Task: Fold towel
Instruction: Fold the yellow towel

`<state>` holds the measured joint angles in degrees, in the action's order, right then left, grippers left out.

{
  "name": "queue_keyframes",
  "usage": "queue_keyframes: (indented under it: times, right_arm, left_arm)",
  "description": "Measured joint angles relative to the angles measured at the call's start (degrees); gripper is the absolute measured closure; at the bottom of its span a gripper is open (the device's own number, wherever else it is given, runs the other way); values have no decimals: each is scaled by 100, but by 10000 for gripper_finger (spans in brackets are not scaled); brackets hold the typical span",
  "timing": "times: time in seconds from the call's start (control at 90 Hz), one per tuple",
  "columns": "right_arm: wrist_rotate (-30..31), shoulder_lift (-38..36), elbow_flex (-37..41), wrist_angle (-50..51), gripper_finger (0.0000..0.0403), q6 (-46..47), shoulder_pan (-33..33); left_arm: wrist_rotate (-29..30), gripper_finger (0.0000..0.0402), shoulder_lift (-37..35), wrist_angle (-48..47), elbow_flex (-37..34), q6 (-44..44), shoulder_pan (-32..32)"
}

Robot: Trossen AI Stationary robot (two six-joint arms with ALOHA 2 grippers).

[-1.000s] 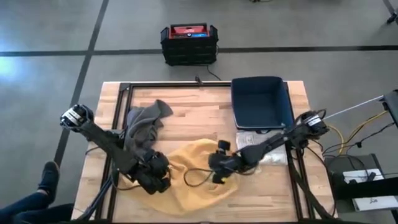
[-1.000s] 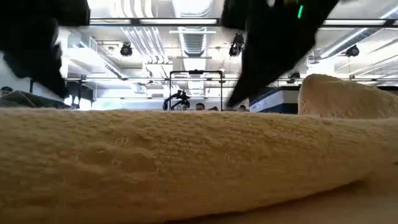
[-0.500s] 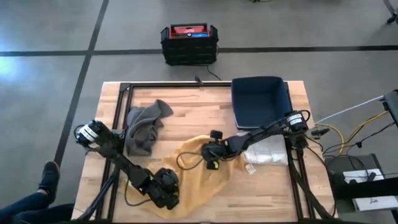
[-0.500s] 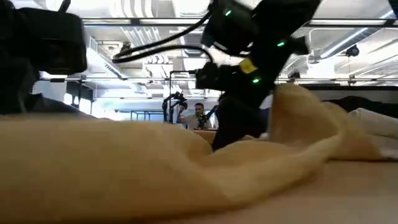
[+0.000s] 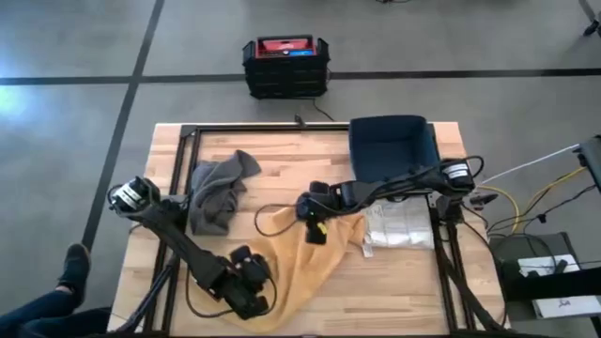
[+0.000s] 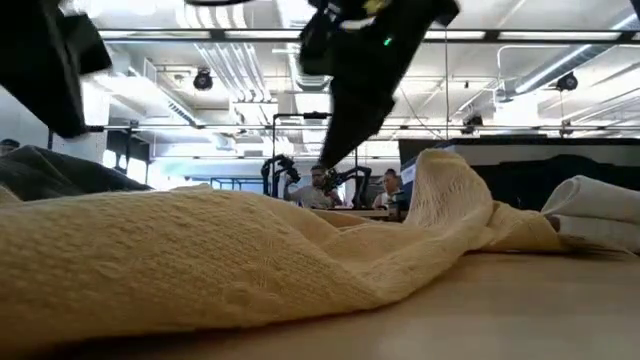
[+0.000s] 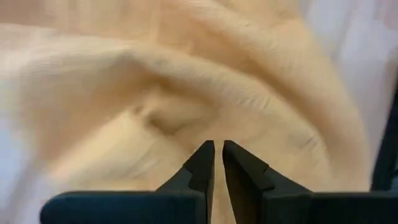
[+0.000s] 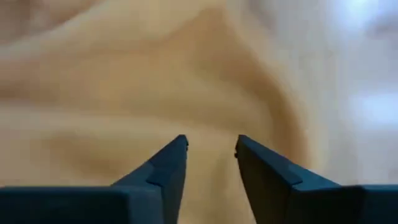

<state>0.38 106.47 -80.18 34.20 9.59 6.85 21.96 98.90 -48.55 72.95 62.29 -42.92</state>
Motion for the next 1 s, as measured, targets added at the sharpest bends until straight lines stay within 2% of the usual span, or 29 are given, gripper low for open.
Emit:
queue_keyframes:
  times: [0.1,0.189,0.278,0.389,0.511,0.644,0.733,0.822,0.911,1.0]
  right_arm:
    - [-491,-62,137,7,238,299,367]
    - [-511,-30,295,-123,219,428,828]
    - [-423,50,537,-481,204,545,1243]
    - [263,151,809,-1032,191,858,1616]
    - [1075,144,1179,-1706,180,1043,1890]
    - [1352,148,1513,-2370,173,1081,1957]
    - [1381,165,1738,-2860,171,1104,1948]
    - [1375,177,1959,-3278,174,1101,1950]
    - [1381,175,2109,-3600,180,1088,1947]
    - [1487,175,2240,-3718,189,1099,1938]
  left_arm:
    - [80,378,-60,-975,98,504,-69]
    - [85,361,-167,-1619,80,955,-84]
    - [83,326,-382,-1889,-192,1344,-98]
    - [-26,264,-797,-1265,-823,1574,-102]
    - [-114,199,-1314,20,-1753,1693,-95]
    - [-569,164,-1678,1381,-2691,1871,-91]
    - [-699,167,-1717,2106,-3182,1985,-91]
    - [-830,189,-1650,2952,-3479,1923,-86]
    - [-857,235,-1533,3552,-3558,1685,-85]
    - [-857,305,-1477,3698,-3471,1433,-87]
